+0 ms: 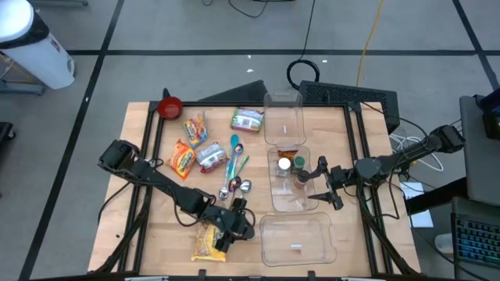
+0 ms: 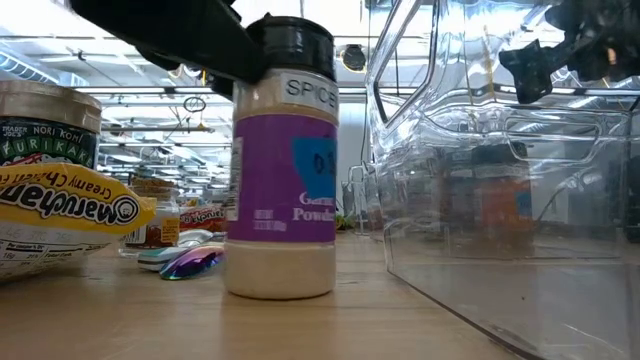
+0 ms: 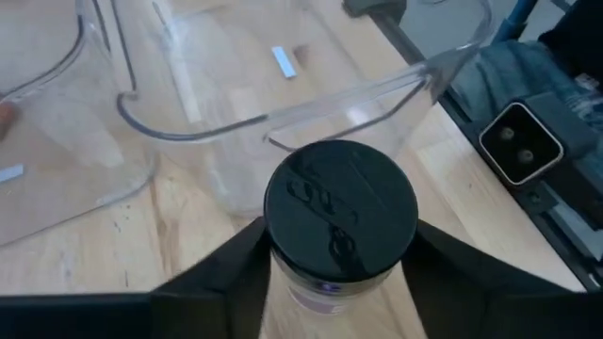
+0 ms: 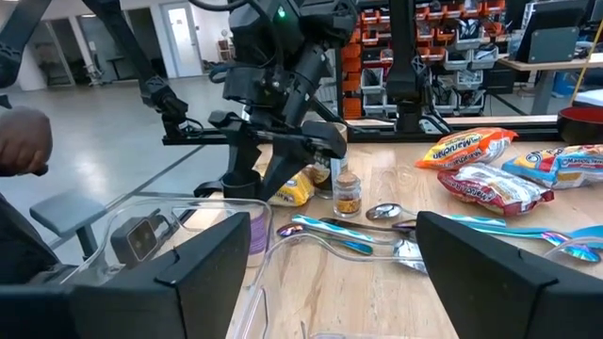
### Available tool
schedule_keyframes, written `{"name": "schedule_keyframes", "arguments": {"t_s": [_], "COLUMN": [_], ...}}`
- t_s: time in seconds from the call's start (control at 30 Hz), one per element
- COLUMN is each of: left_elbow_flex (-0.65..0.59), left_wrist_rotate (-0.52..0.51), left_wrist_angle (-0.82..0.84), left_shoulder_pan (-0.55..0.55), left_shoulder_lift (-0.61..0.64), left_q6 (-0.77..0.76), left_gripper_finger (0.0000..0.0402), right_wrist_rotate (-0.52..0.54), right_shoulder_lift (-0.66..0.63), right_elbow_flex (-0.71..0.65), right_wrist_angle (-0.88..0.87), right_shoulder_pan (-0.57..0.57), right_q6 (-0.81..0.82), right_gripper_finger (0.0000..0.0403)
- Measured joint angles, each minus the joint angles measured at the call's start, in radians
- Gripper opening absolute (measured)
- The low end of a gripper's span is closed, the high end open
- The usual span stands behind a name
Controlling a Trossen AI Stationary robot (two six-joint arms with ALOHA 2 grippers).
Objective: Pick & Place Food Item
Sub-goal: Put the purple seasoning bottle into the middle transparent bin
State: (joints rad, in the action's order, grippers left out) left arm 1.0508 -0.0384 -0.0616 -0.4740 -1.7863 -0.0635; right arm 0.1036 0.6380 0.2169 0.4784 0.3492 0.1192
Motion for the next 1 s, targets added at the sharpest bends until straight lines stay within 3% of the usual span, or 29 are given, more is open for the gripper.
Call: {"name": "schedule_keyframes", "arguments": {"t_s": [0.27, 0.53, 0.63, 0.77, 1.0], "left_elbow_flex": [-0.001, -0.001, 0.000, 0.000, 0.006], "left_wrist_rotate": [-0.006, -0.168, -0.249, -0.343, -0.325], "left_wrist_angle": [0.056, 0.122, 0.103, 0.096, 0.045], "left_shoulder_pan": [0.026, 0.022, 0.024, 0.049, 0.096], "left_shoulder_lift": [0.057, 0.196, 0.229, 0.248, 0.250], "left_q6": [0.001, -0.021, -0.042, -0.046, 0.002], "left_gripper_finger": [0.0199, 0.0199, 0.0203, 0.0203, 0.0206], "right_wrist_rotate": [0.000, 0.036, 0.125, 0.132, 0.131], "right_shoulder_lift": [0.000, 0.012, 0.058, 0.173, 0.379], "right_elbow_flex": [0.000, 0.000, 0.000, 0.008, 0.132], "right_wrist_angle": [-0.001, 0.021, 0.086, 0.210, 0.220], "right_shoulder_pan": [0.000, 0.000, 0.000, 0.000, 0.000], "right_q6": [0.000, 0.003, 0.021, 0.016, -0.033], "right_gripper_finger": [0.0293, 0.0293, 0.0293, 0.0293, 0.0293]}}
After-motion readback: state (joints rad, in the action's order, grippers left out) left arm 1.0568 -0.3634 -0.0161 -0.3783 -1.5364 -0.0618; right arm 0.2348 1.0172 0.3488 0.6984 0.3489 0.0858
